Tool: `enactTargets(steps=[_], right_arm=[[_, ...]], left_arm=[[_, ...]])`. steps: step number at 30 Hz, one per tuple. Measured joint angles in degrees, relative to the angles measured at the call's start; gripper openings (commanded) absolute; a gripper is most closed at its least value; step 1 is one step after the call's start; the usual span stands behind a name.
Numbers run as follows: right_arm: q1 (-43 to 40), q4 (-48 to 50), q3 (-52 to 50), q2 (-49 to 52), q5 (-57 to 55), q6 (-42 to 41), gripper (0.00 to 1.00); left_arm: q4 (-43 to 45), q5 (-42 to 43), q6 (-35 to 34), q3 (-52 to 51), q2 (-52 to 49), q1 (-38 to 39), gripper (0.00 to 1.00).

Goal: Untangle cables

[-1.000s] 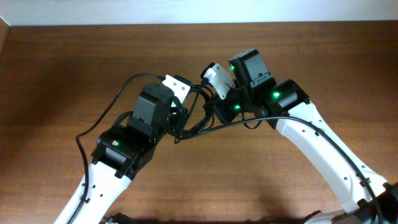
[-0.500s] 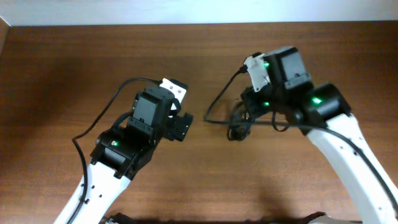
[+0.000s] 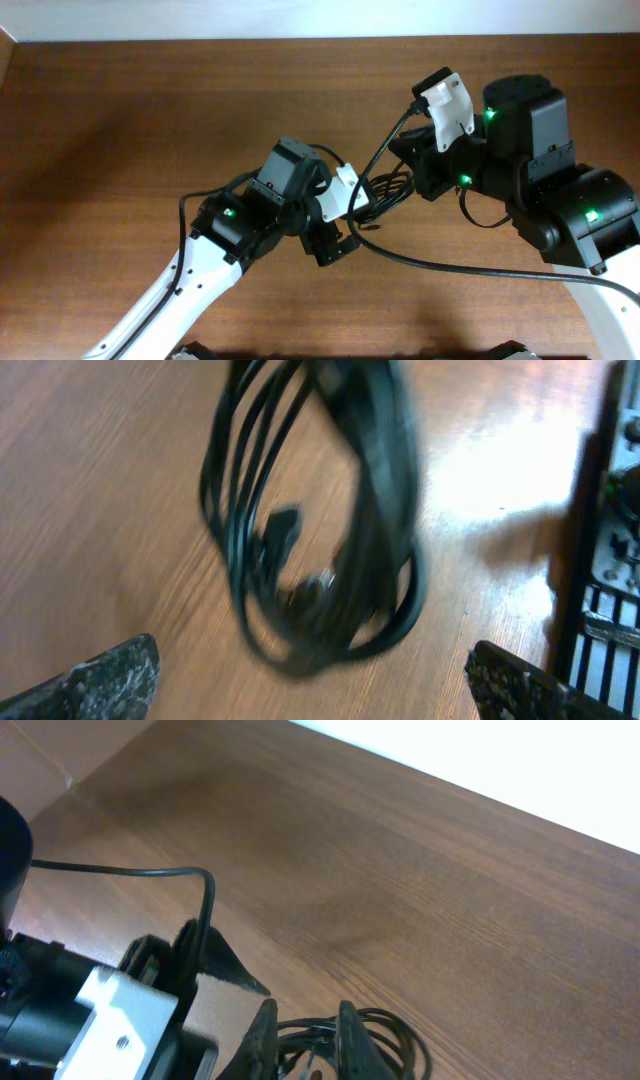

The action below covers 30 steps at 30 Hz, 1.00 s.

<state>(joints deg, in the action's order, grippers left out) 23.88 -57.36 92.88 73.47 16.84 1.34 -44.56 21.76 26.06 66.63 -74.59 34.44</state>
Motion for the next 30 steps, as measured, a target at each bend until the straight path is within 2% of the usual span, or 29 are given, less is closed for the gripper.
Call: enactTargets(steps=[2, 3, 4, 5, 6, 7, 8, 9, 13, 15, 17, 18, 19, 20, 22, 23, 24, 25, 30], right_arm=[[0.0, -0.11, 0.0, 0.0, 0.0, 0.02, 0.04], [0.0, -0.13, 0.0, 0.0, 0.0, -0.02, 0.04], [0.0, -0.17, 0.0, 0.0, -0.02, 0.0, 0.04], [0.0, -0.33, 0.0, 0.0, -0.02, 0.0, 0.04], [0.0, -0.52, 0.0, 0.0, -0.02, 0.0, 0.04], [0.0, -0.55, 0.0, 0.0, -0.02, -0.02, 0.04], [0.0, -0.59, 0.0, 0.0, 0.0, -0.04, 0.04], [0.0, -0.61, 0.0, 0.0, 0.0, 0.0, 0.04], [0.0, 0.26, 0.0, 0.0, 0.0, -0.04, 0.04], [0.0, 0.39, 0.0, 0.0, -0.2, -0.04, 0.04], [0.0, 0.35, 0.0, 0.0, -0.66, 0.0, 0.04], [0.0, 0.33, 0.0, 0.0, -0.9, -0.04, 0.04], [0.0, 0.2, 0.0, 0.0, -0.9, -0.02, 0.04], [0.0, -0.2, 0.0, 0.0, -0.9, 0.15, 0.04], [0.0, -1.84, 0.0, 0.0, -1.4, 0.83, 0.04], [0.0, -2.32, 0.0, 0.0, -1.81, 0.9, 0.22], [0.0, -3.28, 0.0, 0.0, -3.91, 1.25, 0.7], [0.0, -4.02, 0.0, 0.0, -5.44, 0.96, 0.99], [0.0, -8.5, 0.02, 0.04, -20.7, 0.11, 0.99]], left_arm=[[0.96, 1.42, 4.85, 0.0, 0.0, 0.94, 0.98], [1.66, 1.68, 5.97, 0.0, 0.0, 1.31, 0.7], [2.56, 1.86, 6.88, 0.0, 0.0, 1.79, 0.54], [3.02, 1.97, 7.45, 0.0, 0.0, 2.05, 0.51], [3.34, 2.05, 7.87, 0.0, 0.0, 2.1, 0.59], [3.43, 2.05, 8.17, 0.0, 0.0, 2.1, 0.73], [3.45, 2.1, 8.28, 0.0, 0.0, 2.1, 0.8], [3.45, 2.08, 8.48, 0.0, 0.0, 2.1, 0.82], [3.85, 3.21, 8.66, 0.0, -0.24, 2.1, 0.77], [4.5, 3.45, 8.66, 0.02, -2.97, 2.1, 0.78], [4.94, 5.07, 8.66, -0.02, -7.32, 2.1, 0.73], [5.18, 6.05, 8.66, -0.02, -7.91, 2.1, 0.5], [5.86, 6.8, 8.59, -0.02, -8.04, 2.1, 0.19], [6.49, 7.15, 8.24, -0.02, -8.04, 2.1, 0.0], [8.5, 8.09, 8.35, -0.02, -8.04, 2.19, 0.0], [8.57, 8.26, 8.37, -0.02, -8.04, 2.25, 0.0], [8.5, 8.26, 8.37, -0.02, -8.04, 2.27, 0.0], [8.44, 8.22, 8.37, -0.02, -8.04, 2.25, 0.0], [8.17, 7.82, 8.2, -0.04, -8.13, 2.25, 0.0]])
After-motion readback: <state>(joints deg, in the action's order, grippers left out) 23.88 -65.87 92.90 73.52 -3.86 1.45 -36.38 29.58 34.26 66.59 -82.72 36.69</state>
